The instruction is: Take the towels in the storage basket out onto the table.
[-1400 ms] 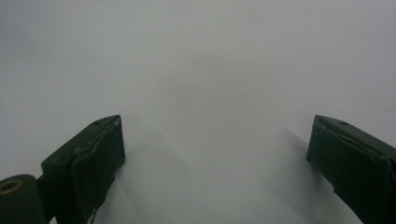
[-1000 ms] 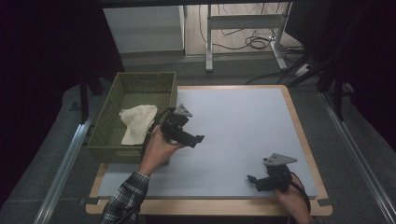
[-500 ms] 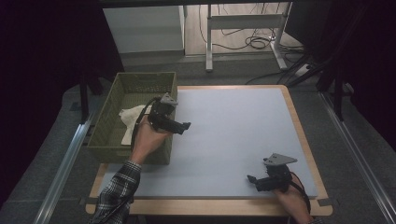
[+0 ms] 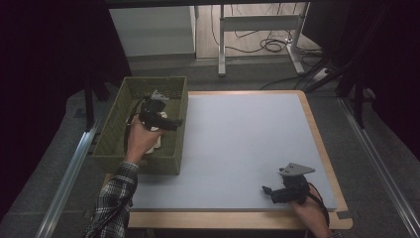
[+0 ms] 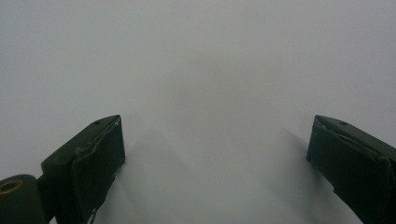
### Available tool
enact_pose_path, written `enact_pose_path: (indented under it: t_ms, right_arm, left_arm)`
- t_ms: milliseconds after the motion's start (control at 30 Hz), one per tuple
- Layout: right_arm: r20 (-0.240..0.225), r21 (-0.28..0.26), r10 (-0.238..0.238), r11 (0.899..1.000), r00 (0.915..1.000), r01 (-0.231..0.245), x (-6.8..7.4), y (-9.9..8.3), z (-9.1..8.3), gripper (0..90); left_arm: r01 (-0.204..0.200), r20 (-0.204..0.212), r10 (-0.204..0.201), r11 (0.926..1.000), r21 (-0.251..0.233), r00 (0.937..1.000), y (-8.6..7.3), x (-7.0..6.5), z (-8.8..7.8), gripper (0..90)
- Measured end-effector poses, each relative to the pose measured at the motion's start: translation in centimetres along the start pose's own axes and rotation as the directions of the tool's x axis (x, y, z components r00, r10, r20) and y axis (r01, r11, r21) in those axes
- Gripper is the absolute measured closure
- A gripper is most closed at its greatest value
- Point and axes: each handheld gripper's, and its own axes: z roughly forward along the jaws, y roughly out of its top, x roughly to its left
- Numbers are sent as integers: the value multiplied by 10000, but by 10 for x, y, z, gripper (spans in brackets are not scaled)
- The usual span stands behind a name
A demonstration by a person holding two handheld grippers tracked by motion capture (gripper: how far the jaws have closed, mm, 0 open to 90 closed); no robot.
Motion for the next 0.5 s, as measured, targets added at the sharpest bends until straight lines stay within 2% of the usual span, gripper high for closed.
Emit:
enact_pose_path:
  t_ms: [100, 200, 267, 333, 367, 400, 433, 467, 500]
  right_arm:
    - [0, -1, -1, 10000, 10000, 1, 0, 0, 0, 44]
    - [3, -1, -1, 10000, 10000, 1, 0, 0, 0, 44]
    - [-1, -2, 2, 10000, 10000, -2, 0, 0, 0, 44]
    - [-2, -5, -1, 10000, 10000, 1, 0, 0, 0, 44]
    - [-4, -9, -2, 10000, 10000, 2, 0, 0, 0, 44]
    - [-4, -9, -2, 10000, 10000, 2, 0, 0, 0, 44]
    - [-7, -9, 2, 10000, 10000, -2, 0, 0, 0, 44]
    - [-7, -9, 2, 10000, 10000, -2, 0, 0, 0, 44]
    - [-10, -12, 3, 10000, 10000, -3, 0, 0, 0, 44]
  left_arm:
    - [294, -247, -294, 9996, 15, 9993, -5, 15, 2, 23]
    - [500, -631, -474, 9979, 406, 9969, -11, 29, 10, 14]
    - [552, -680, -518, 9973, 491, 9963, -12, 32, 13, 14]
    - [708, -827, -646, 9947, 747, 9945, -15, 41, 20, 16]
    - [869, -902, -777, 9910, 1022, 9929, -17, 47, 27, 16]
    - [869, -902, -777, 9910, 1022, 9929, -17, 47, 27, 16]
    - [1021, -1040, -881, 9851, 1383, 9907, -19, 53, 34, 16]
    - [1021, -1040, -881, 9851, 1383, 9907, -19, 53, 34, 16]
    - [1197, -1201, -990, 9765, 1794, 9878, -20, 58, 42, 16]
